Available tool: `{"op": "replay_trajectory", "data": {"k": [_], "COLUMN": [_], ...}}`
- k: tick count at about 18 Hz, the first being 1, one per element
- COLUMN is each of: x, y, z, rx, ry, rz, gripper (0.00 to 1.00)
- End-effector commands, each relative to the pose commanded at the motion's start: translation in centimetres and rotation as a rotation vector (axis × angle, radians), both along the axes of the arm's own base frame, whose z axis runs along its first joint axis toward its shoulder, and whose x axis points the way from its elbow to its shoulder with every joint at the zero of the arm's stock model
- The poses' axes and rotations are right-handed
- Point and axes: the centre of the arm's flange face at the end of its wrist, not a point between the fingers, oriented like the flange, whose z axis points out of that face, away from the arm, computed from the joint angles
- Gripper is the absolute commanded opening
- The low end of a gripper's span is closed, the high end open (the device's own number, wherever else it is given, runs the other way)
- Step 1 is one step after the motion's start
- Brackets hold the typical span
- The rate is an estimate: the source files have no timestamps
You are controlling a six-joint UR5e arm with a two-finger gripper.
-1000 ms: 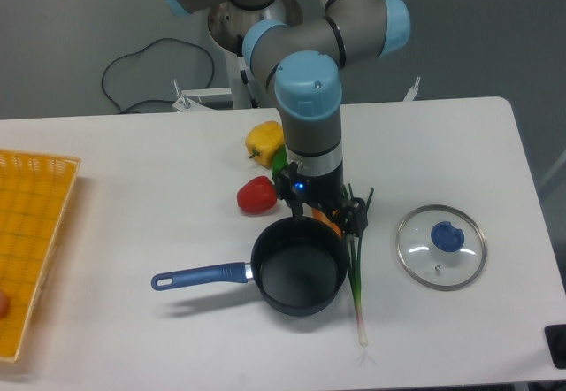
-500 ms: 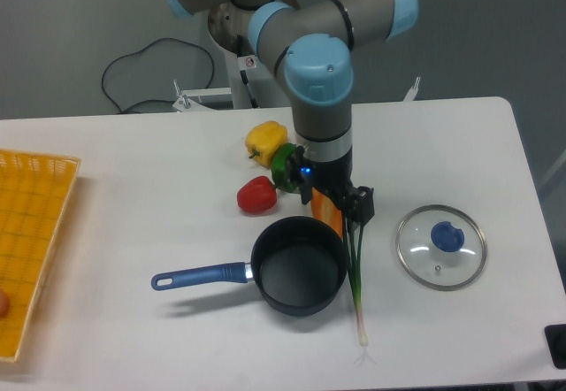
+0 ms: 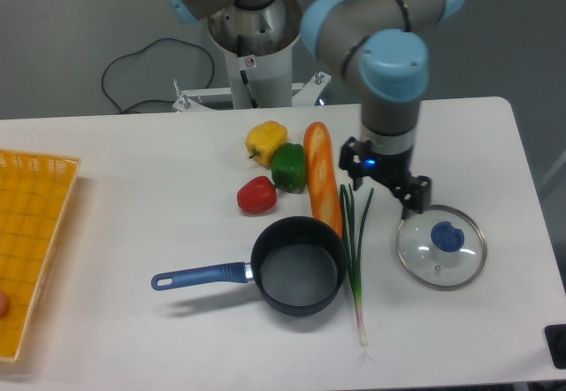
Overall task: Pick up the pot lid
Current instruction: 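Lower the gripper over the blue knob of the glass lid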
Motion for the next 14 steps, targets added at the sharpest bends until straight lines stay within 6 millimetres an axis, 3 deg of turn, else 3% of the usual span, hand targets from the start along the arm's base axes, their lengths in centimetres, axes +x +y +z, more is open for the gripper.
{"op": "replay_trajectory", "data": {"k": [5, 7, 10, 14], "x": [-2.5, -4.2, -6.7, -8.2], "y": [-1.0, -2.6, -3.2, -3.7], "z": [-2.1, -3.0, -5.0, -7.3], "rx": [0.007, 0.007, 0.000, -0.005], "ry": [0.015, 0.006, -0.010, -0.024], "rz": [0.031, 0.061, 0.067, 0.071], "gripper": [1.00, 1.00, 1.00, 1.00]}}
